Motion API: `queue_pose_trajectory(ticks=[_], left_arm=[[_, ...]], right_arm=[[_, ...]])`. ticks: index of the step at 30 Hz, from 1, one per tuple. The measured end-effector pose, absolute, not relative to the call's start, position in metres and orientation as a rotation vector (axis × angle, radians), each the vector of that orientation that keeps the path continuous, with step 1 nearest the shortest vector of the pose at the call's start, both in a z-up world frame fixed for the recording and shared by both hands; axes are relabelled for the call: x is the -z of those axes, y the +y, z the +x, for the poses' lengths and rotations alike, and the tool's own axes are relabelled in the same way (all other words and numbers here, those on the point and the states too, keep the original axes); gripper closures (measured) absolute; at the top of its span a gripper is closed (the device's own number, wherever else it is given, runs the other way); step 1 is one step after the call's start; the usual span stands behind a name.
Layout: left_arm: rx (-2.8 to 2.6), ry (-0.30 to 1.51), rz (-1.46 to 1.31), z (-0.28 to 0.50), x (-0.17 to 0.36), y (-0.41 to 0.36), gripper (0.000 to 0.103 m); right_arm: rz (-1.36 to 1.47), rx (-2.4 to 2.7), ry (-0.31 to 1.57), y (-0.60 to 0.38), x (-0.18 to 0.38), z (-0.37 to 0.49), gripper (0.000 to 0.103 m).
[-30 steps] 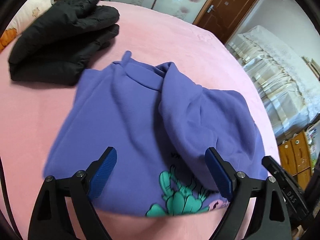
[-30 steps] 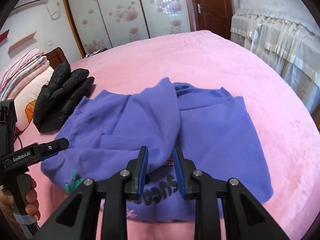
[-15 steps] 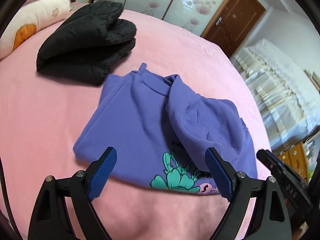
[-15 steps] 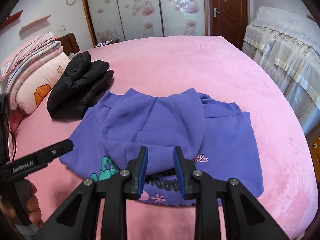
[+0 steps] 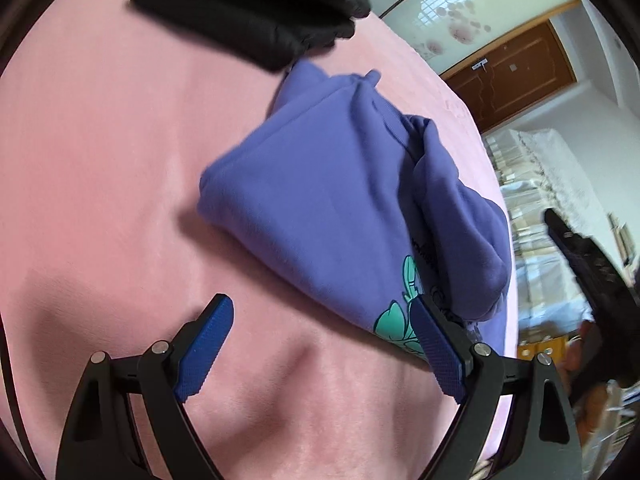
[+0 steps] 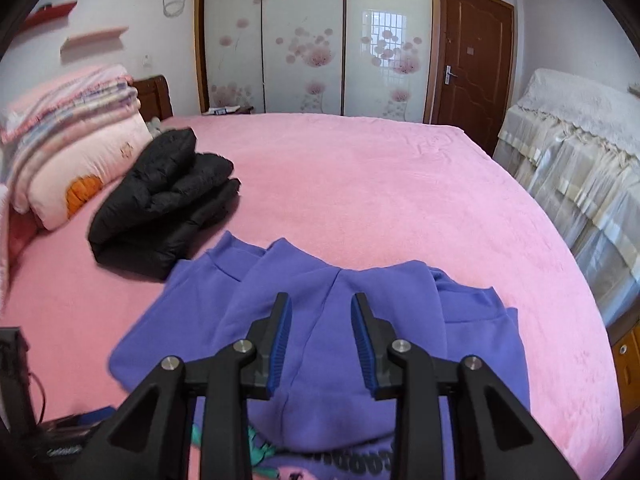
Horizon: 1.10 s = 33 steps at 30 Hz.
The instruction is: Fold large clothes
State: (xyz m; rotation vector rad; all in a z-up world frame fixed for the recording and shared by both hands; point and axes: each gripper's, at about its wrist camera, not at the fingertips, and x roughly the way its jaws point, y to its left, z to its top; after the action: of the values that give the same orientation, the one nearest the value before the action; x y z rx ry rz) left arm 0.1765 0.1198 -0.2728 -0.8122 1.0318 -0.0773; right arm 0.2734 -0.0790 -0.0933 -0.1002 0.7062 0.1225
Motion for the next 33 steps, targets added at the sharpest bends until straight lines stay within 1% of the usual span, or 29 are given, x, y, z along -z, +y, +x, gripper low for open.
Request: queue_pose_trajectory(ticks=[1, 3, 9, 12, 16, 21, 26, 28, 30, 31, 32, 33], left_arm=[[0.086, 1.033, -0.832, 0.177, 0.278, 0.120, 0.014], [0.097, 1.034, -0.867, 0.179, 0.289, 0.120, 0.014], [0.133, 1.011, -0.902, 0.199, 0.304, 0.115, 0.014], [0.143, 0.987, -0.910, 0.210, 0.309, 0.115, 0.014], [0.151, 0.977, -0.906, 0.225, 0.315, 0.113, 0.013], [0.154, 0.970, -0.900, 0.237, 0.318, 0.108, 0.007], [0.150, 0.944, -0.928, 0.240, 0.316, 0.108, 0.007], [0.147, 0.910, -0.970, 0.240, 0.313, 0.109, 0.019], [0.165, 0.885, -0.966, 0.238, 0.308, 0.107, 0.055], [0.155, 0.881, -0.945, 0.237, 0.306, 0.106, 0.062], [0.152, 0.869, -0.930, 0.235, 0.304, 0.106, 0.071], [0.171, 0.851, -0.936, 0.234, 0.303, 0.107, 0.071]], right_arm=[[-0.092, -0.123, 0.728, -0.078, 0.103, 0.278, 0.089], [-0.057, -0.127, 0.769, -0.079, 0.121, 0.283, 0.092], [-0.081, -0.139, 0.866, -0.077, 0.181, 0.269, 0.092], [-0.062, -0.136, 0.889, -0.083, 0.196, 0.261, 0.092], [-0.010, -0.139, 0.880, -0.094, 0.205, 0.250, 0.092], [-0.024, -0.127, 0.862, -0.090, 0.211, 0.246, 0.092], [-0.025, -0.117, 0.843, -0.087, 0.214, 0.245, 0.092], [-0.012, -0.118, 0.837, -0.088, 0.216, 0.243, 0.092], [-0.004, -0.120, 0.831, -0.090, 0.217, 0.242, 0.092], [-0.001, -0.120, 0.830, -0.090, 0.218, 0.241, 0.092], [0.001, -0.122, 0.828, -0.091, 0.218, 0.241, 0.092], [0.001, -0.124, 0.826, -0.091, 0.219, 0.241, 0.092]])
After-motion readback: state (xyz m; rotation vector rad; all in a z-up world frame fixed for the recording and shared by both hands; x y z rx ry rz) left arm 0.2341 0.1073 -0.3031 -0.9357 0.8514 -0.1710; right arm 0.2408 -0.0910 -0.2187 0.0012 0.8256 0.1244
